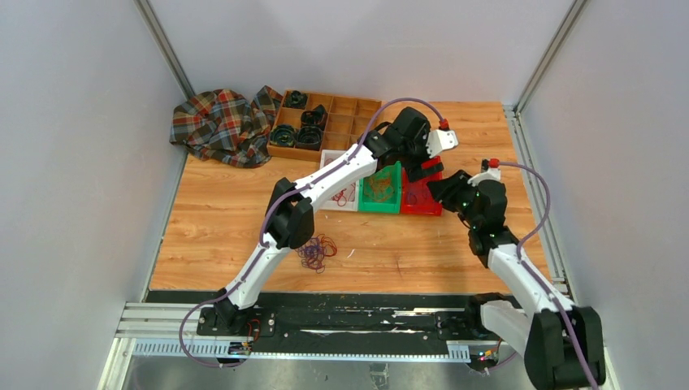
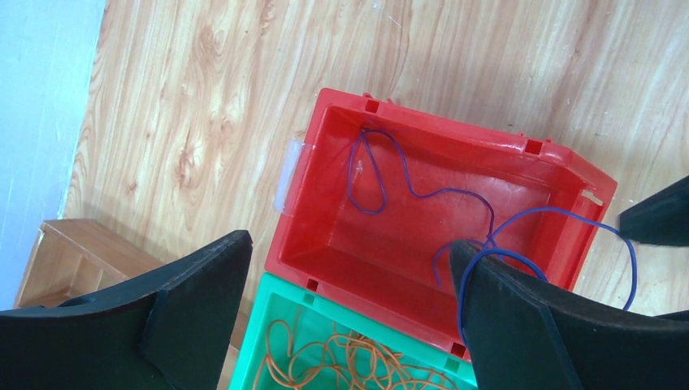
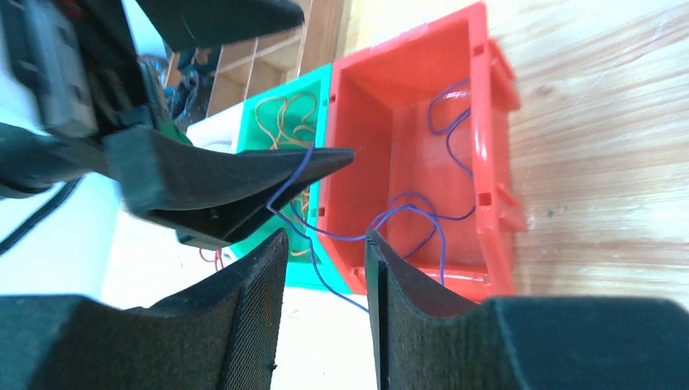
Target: Untangle the cables
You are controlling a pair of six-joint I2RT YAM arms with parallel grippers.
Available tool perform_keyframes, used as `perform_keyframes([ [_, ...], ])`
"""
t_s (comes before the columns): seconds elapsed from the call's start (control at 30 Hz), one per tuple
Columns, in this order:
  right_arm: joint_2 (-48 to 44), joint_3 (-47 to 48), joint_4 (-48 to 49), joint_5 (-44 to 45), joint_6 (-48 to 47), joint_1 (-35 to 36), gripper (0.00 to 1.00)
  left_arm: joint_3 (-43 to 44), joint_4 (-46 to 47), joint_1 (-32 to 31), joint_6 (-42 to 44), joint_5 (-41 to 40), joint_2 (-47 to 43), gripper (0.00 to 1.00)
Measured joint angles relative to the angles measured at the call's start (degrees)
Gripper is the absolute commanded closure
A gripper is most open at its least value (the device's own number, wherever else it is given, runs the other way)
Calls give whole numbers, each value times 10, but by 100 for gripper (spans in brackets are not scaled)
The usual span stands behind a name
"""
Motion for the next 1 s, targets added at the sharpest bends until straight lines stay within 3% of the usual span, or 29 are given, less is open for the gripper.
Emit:
perform_keyframes([
  [0.23, -72, -2, -19, 35, -12, 5, 55, 0, 3, 0, 0, 0, 0, 4],
  [0.57, 59, 4, 75, -67, -19, 17, 57, 0, 3, 0, -1, 0, 0, 4],
  [0.67, 81, 12, 92, -74, -18, 17, 62, 0, 3, 3, 1, -2, 0, 4],
  [1.0, 125, 54, 95, -53, -27, 17, 99, 0, 7, 11, -2, -4, 0, 3],
])
